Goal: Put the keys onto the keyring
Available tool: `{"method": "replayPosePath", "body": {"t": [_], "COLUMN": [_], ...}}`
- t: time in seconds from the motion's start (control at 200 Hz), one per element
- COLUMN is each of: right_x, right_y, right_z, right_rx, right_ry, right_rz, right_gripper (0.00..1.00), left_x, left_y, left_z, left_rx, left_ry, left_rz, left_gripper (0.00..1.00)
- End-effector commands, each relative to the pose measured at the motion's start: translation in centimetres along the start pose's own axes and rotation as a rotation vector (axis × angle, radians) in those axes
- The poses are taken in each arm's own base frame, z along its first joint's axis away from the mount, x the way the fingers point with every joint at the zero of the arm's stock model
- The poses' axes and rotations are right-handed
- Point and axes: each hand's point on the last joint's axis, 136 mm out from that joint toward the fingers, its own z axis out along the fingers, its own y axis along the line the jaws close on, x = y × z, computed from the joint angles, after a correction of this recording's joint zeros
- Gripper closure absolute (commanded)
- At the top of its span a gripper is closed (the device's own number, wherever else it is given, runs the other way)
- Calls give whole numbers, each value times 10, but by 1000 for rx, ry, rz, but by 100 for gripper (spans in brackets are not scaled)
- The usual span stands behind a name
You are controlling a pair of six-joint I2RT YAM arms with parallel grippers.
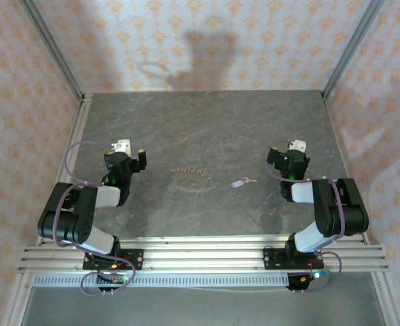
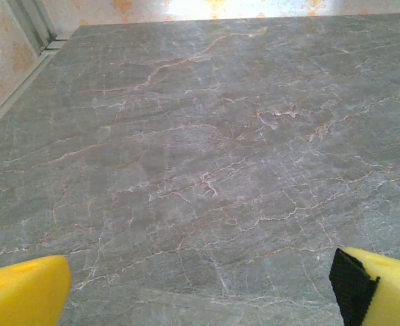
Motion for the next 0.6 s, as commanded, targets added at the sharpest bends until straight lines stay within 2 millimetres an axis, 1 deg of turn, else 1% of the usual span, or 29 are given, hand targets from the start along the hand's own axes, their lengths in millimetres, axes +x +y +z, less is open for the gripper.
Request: {"method": "replayPosePath", "body": {"t": [0.0, 0.07, 0.475, 0.595], "right_x": [-14, -14, -14, -14], "right_y": [2, 2, 2, 2], "right_z": [0, 0, 0, 2], "right_rx": [-9, -10, -11, -6], "right_ry": [-36, -36, -38, -27], "right_rz": [-6, -6, -4, -6], "right_gripper": [1, 1, 1, 1], "left_x": [-10, -10, -9, -10], "left_y": [1, 4, 5, 5], "left_z": [5, 6, 8, 8], "left_rx": [-7, -9, -3, 0], "left_ry": [-3, 6, 13, 16], "left_rz": [1, -12, -20, -24], "left_gripper": [0, 0, 0, 0]}}
